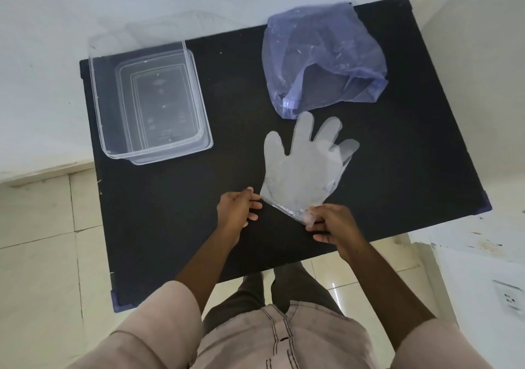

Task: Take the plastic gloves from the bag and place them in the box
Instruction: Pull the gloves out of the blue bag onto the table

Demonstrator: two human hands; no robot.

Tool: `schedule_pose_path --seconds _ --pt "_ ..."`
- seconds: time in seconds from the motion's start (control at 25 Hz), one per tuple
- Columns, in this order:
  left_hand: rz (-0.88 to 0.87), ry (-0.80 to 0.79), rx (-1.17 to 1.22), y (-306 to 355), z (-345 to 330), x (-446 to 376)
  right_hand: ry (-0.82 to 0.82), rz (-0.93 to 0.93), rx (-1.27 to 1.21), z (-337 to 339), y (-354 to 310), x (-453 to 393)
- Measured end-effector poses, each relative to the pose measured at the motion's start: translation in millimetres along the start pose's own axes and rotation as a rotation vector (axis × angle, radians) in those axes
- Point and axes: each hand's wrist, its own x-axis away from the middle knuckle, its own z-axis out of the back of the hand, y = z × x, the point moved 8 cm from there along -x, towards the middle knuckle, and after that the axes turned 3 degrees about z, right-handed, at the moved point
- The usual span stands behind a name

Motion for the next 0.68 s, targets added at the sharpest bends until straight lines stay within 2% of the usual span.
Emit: schedule_pose_path --seconds 0.12,0.2,0.36,0.48,0.68 --pt "0.035 -0.040 -0.025 3 -7 2 0.017 -0.003 0.082 7 1 2" --pt "0.020 -0.014 -0.054 7 -7 2 0.038 0.036 0.225 12 -5 5" --pt "0.011 0.037 -0.070 17 -4 2 0.157 0.334 0.911 7 -44 19" --pt "0.026 -0.014 -0.012 24 -9 4 0.131 0.513 0.952 -18 -67 29" --pt "0.047 -0.138 0.114 38 -22 13 0.127 0.609 1.002 -62 -75 24"
